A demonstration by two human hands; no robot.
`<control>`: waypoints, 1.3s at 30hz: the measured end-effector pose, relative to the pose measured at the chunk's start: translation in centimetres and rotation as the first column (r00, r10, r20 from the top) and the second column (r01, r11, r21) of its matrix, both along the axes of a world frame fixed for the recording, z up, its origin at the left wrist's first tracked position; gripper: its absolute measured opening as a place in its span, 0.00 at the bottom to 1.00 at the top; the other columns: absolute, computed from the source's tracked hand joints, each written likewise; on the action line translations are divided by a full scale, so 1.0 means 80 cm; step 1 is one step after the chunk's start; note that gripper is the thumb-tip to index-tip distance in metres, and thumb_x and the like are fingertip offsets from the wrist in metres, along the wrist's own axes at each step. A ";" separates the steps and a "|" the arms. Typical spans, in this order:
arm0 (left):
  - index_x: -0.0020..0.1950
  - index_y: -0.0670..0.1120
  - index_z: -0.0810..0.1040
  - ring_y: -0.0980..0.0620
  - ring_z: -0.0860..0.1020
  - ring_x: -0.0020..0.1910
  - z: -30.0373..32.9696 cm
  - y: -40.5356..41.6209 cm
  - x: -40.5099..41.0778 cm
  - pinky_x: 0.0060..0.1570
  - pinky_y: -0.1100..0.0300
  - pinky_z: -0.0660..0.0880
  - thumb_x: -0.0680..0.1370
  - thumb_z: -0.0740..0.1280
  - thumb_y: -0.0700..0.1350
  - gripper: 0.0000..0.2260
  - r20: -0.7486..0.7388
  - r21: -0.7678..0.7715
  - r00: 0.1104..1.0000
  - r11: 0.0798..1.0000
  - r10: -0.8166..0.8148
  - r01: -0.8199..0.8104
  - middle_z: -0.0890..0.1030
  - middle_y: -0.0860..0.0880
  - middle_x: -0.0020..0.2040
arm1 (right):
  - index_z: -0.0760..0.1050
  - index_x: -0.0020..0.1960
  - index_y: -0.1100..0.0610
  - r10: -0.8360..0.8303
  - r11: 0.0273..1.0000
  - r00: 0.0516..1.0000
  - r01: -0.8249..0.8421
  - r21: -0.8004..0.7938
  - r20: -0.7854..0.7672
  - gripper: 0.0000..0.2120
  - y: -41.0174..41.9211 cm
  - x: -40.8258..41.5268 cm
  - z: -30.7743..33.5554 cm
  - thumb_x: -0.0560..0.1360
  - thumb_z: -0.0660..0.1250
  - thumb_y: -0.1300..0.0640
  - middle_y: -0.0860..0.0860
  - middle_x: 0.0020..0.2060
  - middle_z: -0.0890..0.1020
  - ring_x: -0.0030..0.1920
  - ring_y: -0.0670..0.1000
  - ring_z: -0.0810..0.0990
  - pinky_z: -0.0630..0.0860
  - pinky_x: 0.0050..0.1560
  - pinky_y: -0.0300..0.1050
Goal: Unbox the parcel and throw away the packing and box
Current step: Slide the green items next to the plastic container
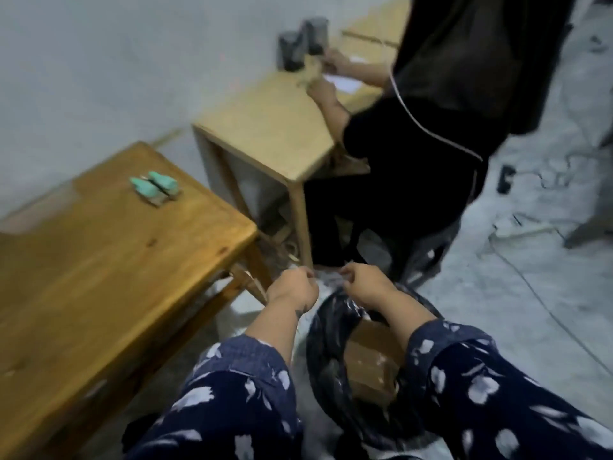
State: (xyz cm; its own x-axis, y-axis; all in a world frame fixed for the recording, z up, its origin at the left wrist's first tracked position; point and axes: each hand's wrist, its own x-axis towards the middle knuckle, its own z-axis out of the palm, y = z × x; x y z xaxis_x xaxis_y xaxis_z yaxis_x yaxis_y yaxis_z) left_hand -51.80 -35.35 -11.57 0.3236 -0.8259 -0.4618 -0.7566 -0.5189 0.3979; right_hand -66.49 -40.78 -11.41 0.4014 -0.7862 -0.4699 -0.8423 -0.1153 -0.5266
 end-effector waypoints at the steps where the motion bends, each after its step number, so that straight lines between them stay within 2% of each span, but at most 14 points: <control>1: 0.63 0.54 0.76 0.45 0.79 0.56 0.018 0.007 0.020 0.54 0.53 0.77 0.78 0.59 0.50 0.15 0.001 -0.030 0.999 0.999 0.043 -0.043 0.79 0.49 0.61 | 0.72 0.66 0.54 0.039 0.999 0.999 -0.039 -0.028 0.011 0.17 -0.002 0.024 0.020 0.77 0.59 0.58 0.56 0.58 0.80 0.54 0.56 0.79 0.74 0.51 0.46; 6: 0.60 0.54 0.78 0.46 0.78 0.58 0.079 0.039 0.130 0.55 0.55 0.75 0.78 0.59 0.49 0.13 0.068 -0.167 0.970 0.961 0.234 -0.220 0.80 0.49 0.60 | 0.74 0.64 0.54 0.236 0.964 0.971 -0.229 -0.138 0.039 0.17 0.001 0.151 0.087 0.76 0.60 0.59 0.54 0.59 0.80 0.60 0.55 0.78 0.74 0.59 0.47; 11: 0.62 0.55 0.77 0.47 0.76 0.61 0.105 0.067 0.252 0.59 0.55 0.74 0.78 0.60 0.48 0.14 0.077 -0.234 0.901 0.886 0.428 -0.401 0.79 0.50 0.63 | 0.73 0.65 0.51 0.364 0.919 0.931 -0.354 -0.176 0.029 0.16 0.008 0.279 0.111 0.77 0.61 0.55 0.55 0.59 0.78 0.55 0.55 0.79 0.76 0.52 0.46; 14: 0.63 0.55 0.77 0.47 0.76 0.62 0.110 0.081 0.323 0.58 0.55 0.74 0.79 0.60 0.48 0.14 0.100 -0.247 0.876 0.864 0.472 -0.438 0.78 0.51 0.63 | 0.72 0.66 0.50 0.393 0.903 0.920 -0.381 -0.197 0.019 0.17 0.008 0.347 0.116 0.78 0.61 0.54 0.54 0.60 0.78 0.56 0.54 0.78 0.76 0.55 0.47; 19: 0.63 0.53 0.77 0.47 0.75 0.62 0.111 0.094 0.444 0.54 0.56 0.75 0.80 0.60 0.47 0.14 0.156 -0.289 0.853 0.849 0.497 -0.442 0.77 0.50 0.65 | 0.70 0.68 0.49 0.359 0.898 0.933 -0.355 -0.258 -0.032 0.21 -0.009 0.442 0.110 0.76 0.64 0.51 0.53 0.65 0.75 0.60 0.54 0.76 0.75 0.59 0.49; 21: 0.65 0.52 0.75 0.46 0.72 0.65 0.106 0.100 0.487 0.57 0.53 0.74 0.79 0.61 0.47 0.14 0.186 -0.329 0.832 0.831 0.523 -0.449 0.73 0.49 0.67 | 0.66 0.70 0.49 0.324 0.897 0.944 -0.327 -0.299 -0.062 0.25 -0.018 0.470 0.104 0.75 0.65 0.48 0.54 0.66 0.72 0.64 0.56 0.72 0.73 0.61 0.52; 24: 0.68 0.52 0.71 0.45 0.67 0.69 0.096 0.111 0.534 0.62 0.48 0.71 0.78 0.65 0.49 0.19 0.219 -0.373 0.791 0.798 0.571 -0.473 0.68 0.48 0.70 | 0.62 0.72 0.51 0.232 0.909 0.967 -0.253 -0.332 -0.102 0.31 -0.031 0.500 0.091 0.73 0.66 0.44 0.55 0.67 0.69 0.65 0.58 0.68 0.72 0.61 0.55; 27: 0.71 0.50 0.68 0.44 0.63 0.71 0.086 0.118 0.568 0.64 0.43 0.70 0.76 0.67 0.51 0.23 0.234 -0.396 0.737 0.754 0.635 -0.524 0.64 0.48 0.73 | 0.60 0.72 0.52 0.141 0.941 0.984 -0.166 -0.295 -0.106 0.36 -0.045 0.519 0.074 0.70 0.69 0.41 0.55 0.67 0.68 0.65 0.58 0.67 0.71 0.62 0.57; 31: 0.75 0.48 0.63 0.41 0.61 0.72 0.071 0.119 0.608 0.64 0.43 0.69 0.76 0.69 0.55 0.31 0.231 -0.384 0.663 0.693 0.712 -0.610 0.59 0.46 0.76 | 0.56 0.73 0.54 0.102 0.959 0.985 -0.135 -0.251 -0.140 0.44 -0.060 0.545 0.054 0.67 0.70 0.36 0.56 0.68 0.67 0.67 0.59 0.66 0.70 0.64 0.58; 34: 0.77 0.47 0.58 0.39 0.58 0.73 0.062 0.112 0.631 0.65 0.40 0.67 0.75 0.69 0.57 0.35 0.216 -0.373 0.614 0.645 0.760 -0.667 0.56 0.44 0.77 | 0.59 0.72 0.56 0.090 0.939 0.977 -0.149 -0.310 -0.196 0.44 -0.071 0.569 0.044 0.66 0.69 0.34 0.56 0.67 0.68 0.66 0.58 0.67 0.71 0.63 0.57; 39: 0.78 0.45 0.51 0.38 0.56 0.75 0.050 0.097 0.653 0.66 0.39 0.66 0.73 0.69 0.61 0.43 0.088 -0.368 0.542 0.533 0.835 -0.762 0.53 0.43 0.79 | 0.64 0.70 0.57 0.153 0.929 0.970 -0.206 -0.306 -0.191 0.37 -0.101 0.618 0.045 0.68 0.69 0.39 0.56 0.65 0.70 0.65 0.58 0.69 0.71 0.64 0.54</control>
State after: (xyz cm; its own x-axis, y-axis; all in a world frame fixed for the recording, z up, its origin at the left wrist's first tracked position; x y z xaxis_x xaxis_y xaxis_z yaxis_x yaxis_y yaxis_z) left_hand 0.48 -27.58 -7.55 0.9682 -0.2314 -0.0949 -0.1563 -0.8561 0.4926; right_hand -17.05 -48.88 -7.81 0.4903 -0.8274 -0.2740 -0.8616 -0.4128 -0.2952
